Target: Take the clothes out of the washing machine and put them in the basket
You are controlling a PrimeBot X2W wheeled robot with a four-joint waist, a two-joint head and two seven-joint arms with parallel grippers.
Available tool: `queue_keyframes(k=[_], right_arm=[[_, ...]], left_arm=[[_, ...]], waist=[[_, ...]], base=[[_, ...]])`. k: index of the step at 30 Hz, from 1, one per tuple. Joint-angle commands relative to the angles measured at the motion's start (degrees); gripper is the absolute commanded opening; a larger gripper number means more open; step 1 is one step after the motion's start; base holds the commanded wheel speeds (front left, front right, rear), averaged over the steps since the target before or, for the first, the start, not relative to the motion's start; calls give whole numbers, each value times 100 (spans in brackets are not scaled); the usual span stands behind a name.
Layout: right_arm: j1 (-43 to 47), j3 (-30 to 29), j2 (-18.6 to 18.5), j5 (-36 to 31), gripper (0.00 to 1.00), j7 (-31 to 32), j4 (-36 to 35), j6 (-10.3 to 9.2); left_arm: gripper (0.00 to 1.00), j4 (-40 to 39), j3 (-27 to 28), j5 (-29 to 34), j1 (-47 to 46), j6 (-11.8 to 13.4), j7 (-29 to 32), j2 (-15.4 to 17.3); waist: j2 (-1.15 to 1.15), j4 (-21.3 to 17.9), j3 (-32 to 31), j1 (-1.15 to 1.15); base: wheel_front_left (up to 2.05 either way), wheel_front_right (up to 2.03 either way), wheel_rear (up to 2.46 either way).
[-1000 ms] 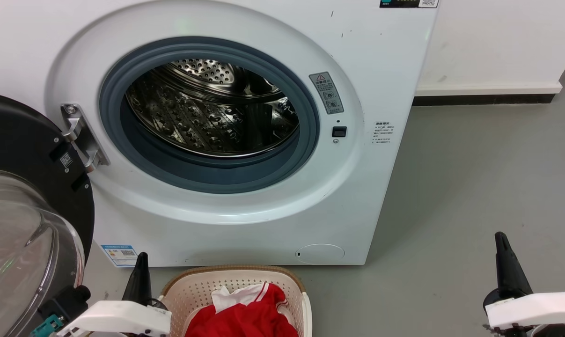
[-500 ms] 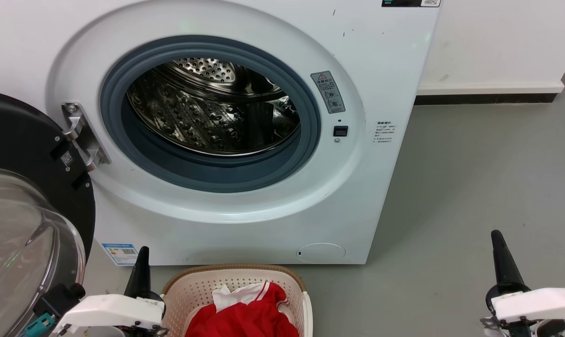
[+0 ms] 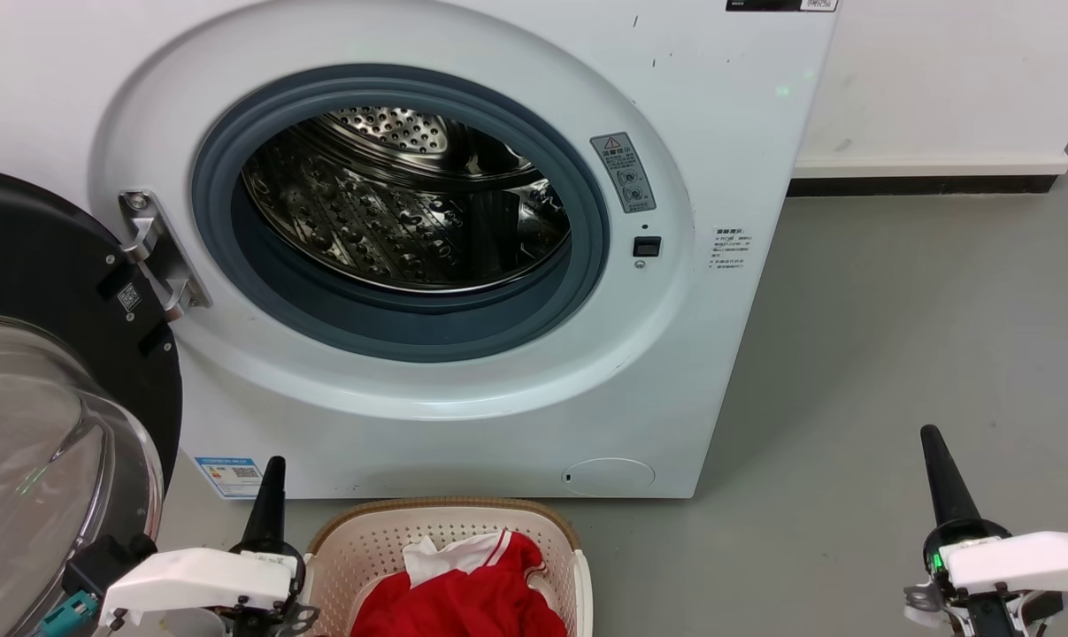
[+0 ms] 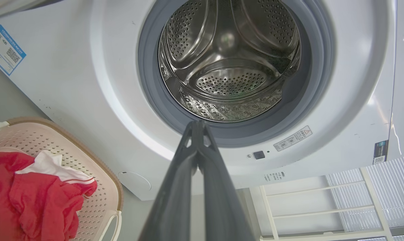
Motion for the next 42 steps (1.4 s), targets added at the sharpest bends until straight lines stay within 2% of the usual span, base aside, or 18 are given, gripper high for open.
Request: queue_keyframes(k=[1,42], right_arm=[[-141,6,-29,112,0,27,-28,2],[-433,21,-37,2290,0,548,275,1]], left_arm=[[0,-29,31,-99,-114,-51,28,7],[0,112,188,-2192,-350,-261,533,-48]], waist=[[0,1,1,-1],[0,66,56,-1]], base=[[0,0,0],[0,0,0]])
